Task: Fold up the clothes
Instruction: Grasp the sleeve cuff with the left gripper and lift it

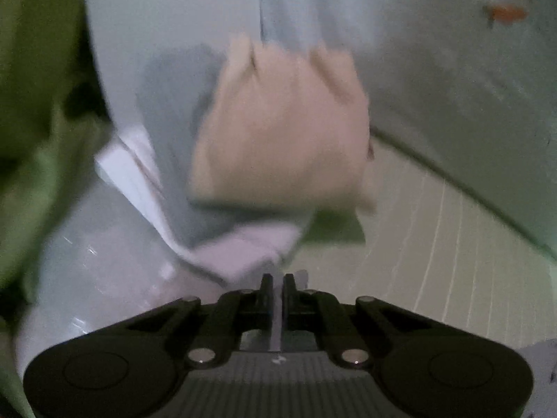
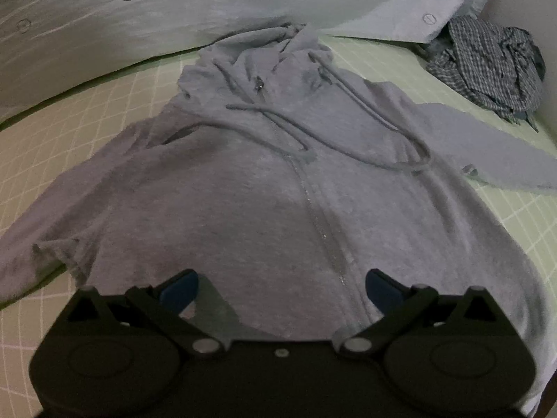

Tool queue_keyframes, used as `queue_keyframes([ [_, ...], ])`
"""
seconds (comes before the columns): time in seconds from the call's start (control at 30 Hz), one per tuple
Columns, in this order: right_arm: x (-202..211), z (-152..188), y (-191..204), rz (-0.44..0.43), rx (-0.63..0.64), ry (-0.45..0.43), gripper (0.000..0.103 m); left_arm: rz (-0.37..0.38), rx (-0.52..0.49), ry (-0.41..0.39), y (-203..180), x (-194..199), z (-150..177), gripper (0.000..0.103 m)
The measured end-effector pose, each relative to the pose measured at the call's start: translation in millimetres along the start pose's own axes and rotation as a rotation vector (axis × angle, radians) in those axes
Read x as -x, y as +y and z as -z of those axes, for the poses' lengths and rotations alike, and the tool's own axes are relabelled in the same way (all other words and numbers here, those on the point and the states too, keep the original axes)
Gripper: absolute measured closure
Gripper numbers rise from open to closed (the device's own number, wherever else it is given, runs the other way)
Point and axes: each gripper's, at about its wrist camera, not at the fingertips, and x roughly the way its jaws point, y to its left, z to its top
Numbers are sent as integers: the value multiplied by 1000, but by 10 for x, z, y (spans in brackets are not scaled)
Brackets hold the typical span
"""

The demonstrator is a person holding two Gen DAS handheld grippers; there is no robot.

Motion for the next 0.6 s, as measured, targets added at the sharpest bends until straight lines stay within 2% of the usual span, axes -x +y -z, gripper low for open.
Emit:
queue_keyframes([
  [0.1, 0, 3, 1, -6, 8, -2, 0, -83, -37, -19, 106, 98, 72, 98],
  [0.23, -16, 5, 32, -18, 21, 2, 0, -106, 40, 130, 346, -90, 340, 98],
  [0.37, 4, 5, 103, -30, 54, -3, 0, -180, 50, 193, 498, -144, 575, 97],
  [0.5, 5, 10, 125, -38, 65, -1, 0, -109, 170, 212, 736, -139, 625, 95],
  [0.6, -4, 13, 153, -43, 73, 2, 0, -98, 145, 204, 717, -203, 580, 85],
])
